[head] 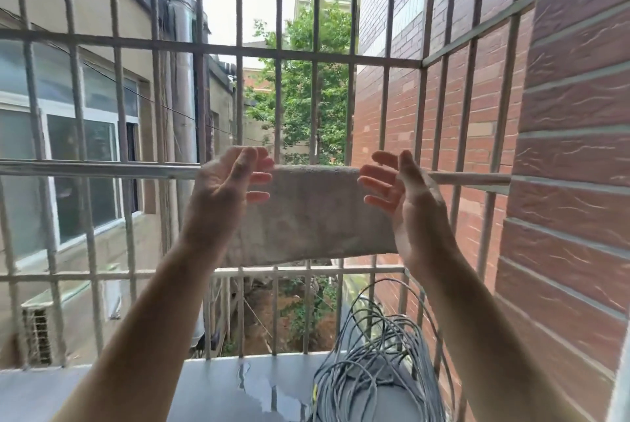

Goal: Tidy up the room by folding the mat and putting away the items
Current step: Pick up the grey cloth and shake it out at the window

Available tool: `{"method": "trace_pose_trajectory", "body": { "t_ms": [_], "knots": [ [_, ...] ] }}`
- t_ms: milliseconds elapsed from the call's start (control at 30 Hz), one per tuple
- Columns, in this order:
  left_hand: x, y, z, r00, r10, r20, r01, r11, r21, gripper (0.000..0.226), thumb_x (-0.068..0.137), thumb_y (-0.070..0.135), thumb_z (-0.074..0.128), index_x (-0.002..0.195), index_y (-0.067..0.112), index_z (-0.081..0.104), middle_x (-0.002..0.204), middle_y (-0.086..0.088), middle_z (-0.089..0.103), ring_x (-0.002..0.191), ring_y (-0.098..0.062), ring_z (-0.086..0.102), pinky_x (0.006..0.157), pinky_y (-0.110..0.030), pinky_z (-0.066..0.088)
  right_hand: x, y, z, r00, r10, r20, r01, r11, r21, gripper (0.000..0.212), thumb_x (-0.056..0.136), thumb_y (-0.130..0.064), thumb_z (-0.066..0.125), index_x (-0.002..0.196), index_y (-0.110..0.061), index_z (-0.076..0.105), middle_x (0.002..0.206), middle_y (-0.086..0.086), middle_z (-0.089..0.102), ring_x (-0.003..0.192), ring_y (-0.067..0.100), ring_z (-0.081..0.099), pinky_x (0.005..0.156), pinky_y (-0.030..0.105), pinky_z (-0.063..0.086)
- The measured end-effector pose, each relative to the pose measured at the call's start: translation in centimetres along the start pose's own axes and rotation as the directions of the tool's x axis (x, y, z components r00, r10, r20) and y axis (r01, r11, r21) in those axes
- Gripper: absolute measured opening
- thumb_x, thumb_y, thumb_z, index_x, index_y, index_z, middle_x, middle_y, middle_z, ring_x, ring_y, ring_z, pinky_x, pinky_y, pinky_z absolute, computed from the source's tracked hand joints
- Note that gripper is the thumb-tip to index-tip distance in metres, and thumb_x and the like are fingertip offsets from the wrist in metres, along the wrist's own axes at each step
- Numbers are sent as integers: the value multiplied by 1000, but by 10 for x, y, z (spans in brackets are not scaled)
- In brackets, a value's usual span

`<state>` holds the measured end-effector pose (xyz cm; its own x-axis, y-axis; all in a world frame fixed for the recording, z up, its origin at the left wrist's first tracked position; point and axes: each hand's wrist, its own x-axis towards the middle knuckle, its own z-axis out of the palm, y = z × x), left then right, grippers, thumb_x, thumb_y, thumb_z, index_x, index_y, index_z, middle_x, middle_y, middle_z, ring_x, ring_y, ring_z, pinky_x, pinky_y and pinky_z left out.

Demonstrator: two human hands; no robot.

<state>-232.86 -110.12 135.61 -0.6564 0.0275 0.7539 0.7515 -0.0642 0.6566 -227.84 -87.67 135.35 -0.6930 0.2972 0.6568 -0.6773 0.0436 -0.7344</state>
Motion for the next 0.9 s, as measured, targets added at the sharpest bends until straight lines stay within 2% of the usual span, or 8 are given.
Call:
{"method": "trace_pose_trajectory", "body": {
  "t_ms": [100, 200, 333, 433, 533, 700, 800, 900],
  "knots": [
    [-43, 10, 5, 995, -69, -71, 67, 997, -26, 36, 106, 29, 38, 119, 5, 62, 114, -12, 71, 101, -25, 70, 76, -31, 60, -32, -5, -7, 1000, 8, 27, -10, 997, 72, 53, 91, -55, 39, 120, -18, 64, 115, 5, 73, 106, 21, 70, 87, 38, 51],
    [-92, 22, 10, 987, -104, -124, 103, 995, -13, 40, 103, 40, 44, 118, 8, 63, 114, -7, 73, 102, -25, 70, 77, -32, 61, -65, -12, -13, 993, 0, 116, -16, 990, 137, 53, 89, -60, 40, 117, -23, 65, 116, 4, 73, 109, 20, 69, 88, 38, 49],
    [-156, 46, 14, 965, -145, -220, 148, 989, -2, 42, 93, 44, 45, 112, 14, 67, 109, -3, 76, 101, -23, 72, 83, -41, 60, -106, -17, -23, 966, 16, 258, -59, 985, 162, 74, 75, -83, 51, 120, -26, 64, 120, 3, 72, 113, 21, 67, 91, 40, 50],
    [-206, 69, 16, 941, -131, -312, 145, 989, 25, 40, 92, 43, 46, 110, 17, 70, 108, -2, 76, 101, -23, 71, 84, -42, 58, -138, -13, -30, 940, 33, 340, -125, 959, 253, 62, 87, -66, 40, 124, -20, 62, 121, 5, 72, 114, 22, 67, 97, 48, 48],
    [-248, 91, 10, 921, -95, -379, 157, 978, 137, 38, 93, 43, 45, 108, 19, 71, 107, 0, 76, 100, -21, 72, 80, -37, 57, -170, -13, -22, 915, 65, 398, -209, 921, 330, 56, 92, -53, 35, 125, -17, 62, 120, 8, 72, 114, 24, 67, 95, 47, 49],
    [-316, 148, -18, 864, -99, -494, 218, 957, 191, 35, 92, 50, 51, 106, 27, 74, 109, -4, 75, 103, -23, 70, 83, -42, 54, -226, -31, 16, 837, 104, 537, -365, 838, 407, 61, 89, -57, 42, 125, -13, 62, 119, 11, 72, 113, 26, 68, 91, 39, 56],
    [-353, 190, -37, 808, -80, -584, 241, 949, 204, 35, 92, 46, 53, 106, 22, 75, 109, -7, 75, 101, -25, 69, 87, -46, 53, -264, -50, 45, 783, 82, 616, -426, 793, 435, 67, 85, -67, 49, 124, -15, 63, 120, 11, 72, 113, 27, 68, 89, 34, 57],
    [-393, 234, -59, 754, -10, -656, 254, 927, 277, 42, 89, 52, 54, 106, 20, 75, 112, -9, 74, 100, -24, 68, 84, -43, 53, -310, -81, 75, 715, 54, 697, -501, 734, 458, 53, 93, -54, 40, 122, -16, 64, 118, 9, 72, 114, 28, 67, 92, 37, 55]
  ]
}}
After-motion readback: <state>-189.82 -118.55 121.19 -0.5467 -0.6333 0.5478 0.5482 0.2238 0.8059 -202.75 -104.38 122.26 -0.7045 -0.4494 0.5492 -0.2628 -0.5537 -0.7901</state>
